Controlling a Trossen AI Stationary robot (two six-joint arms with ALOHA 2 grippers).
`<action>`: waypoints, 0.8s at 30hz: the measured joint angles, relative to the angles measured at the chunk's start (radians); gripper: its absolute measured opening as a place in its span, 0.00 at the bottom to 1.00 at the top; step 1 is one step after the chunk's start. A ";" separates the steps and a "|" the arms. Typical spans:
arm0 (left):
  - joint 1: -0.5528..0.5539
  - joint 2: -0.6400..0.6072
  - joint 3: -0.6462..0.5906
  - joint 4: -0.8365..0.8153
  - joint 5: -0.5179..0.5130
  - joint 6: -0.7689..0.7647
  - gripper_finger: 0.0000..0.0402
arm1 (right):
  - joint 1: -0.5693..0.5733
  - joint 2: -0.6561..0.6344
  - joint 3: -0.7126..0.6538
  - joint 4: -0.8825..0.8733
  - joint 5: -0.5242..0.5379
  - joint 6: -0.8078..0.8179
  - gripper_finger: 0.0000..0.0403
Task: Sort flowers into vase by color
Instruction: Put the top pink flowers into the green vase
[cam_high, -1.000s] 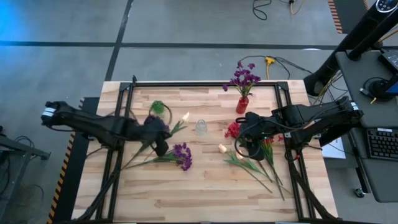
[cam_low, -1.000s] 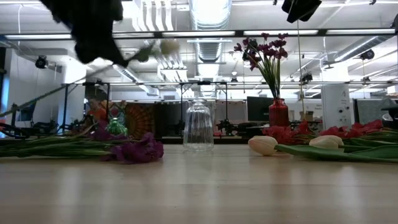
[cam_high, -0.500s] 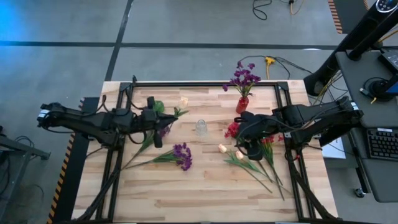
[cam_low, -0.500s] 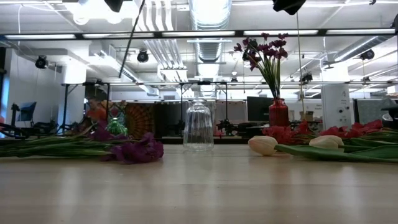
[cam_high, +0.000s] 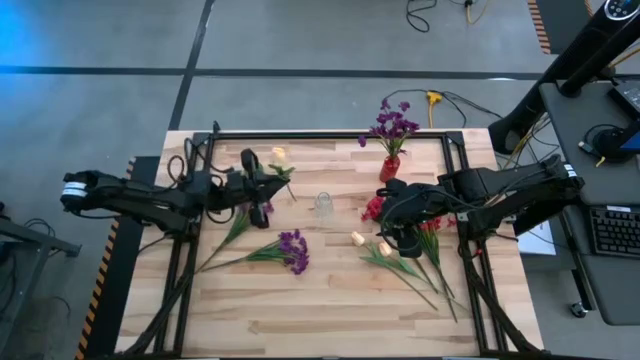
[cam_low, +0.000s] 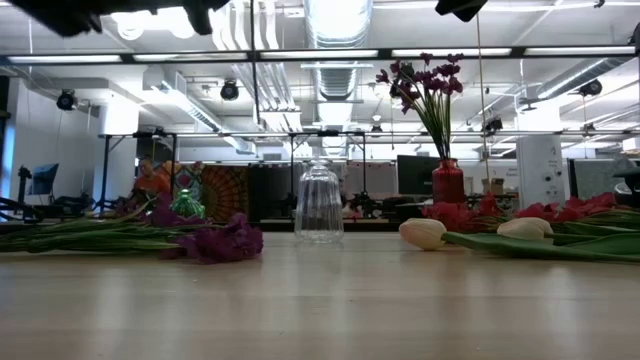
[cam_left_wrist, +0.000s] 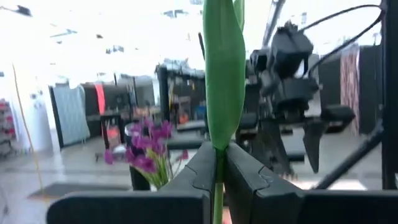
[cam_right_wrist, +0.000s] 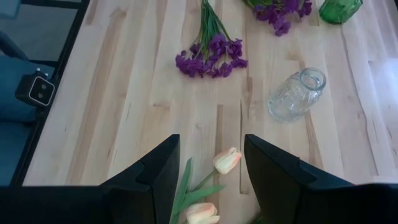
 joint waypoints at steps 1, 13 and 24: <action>0.004 0.011 -0.024 0.063 0.001 0.000 0.00 | 0.000 0.000 0.000 0.003 0.000 -0.002 0.42; 0.067 0.002 -0.159 0.242 -0.580 0.170 0.00 | 0.000 0.000 0.000 0.018 0.000 -0.025 0.42; 0.237 -0.097 -0.157 0.062 -0.604 0.116 0.00 | 0.000 0.000 0.000 0.030 0.000 -0.027 0.42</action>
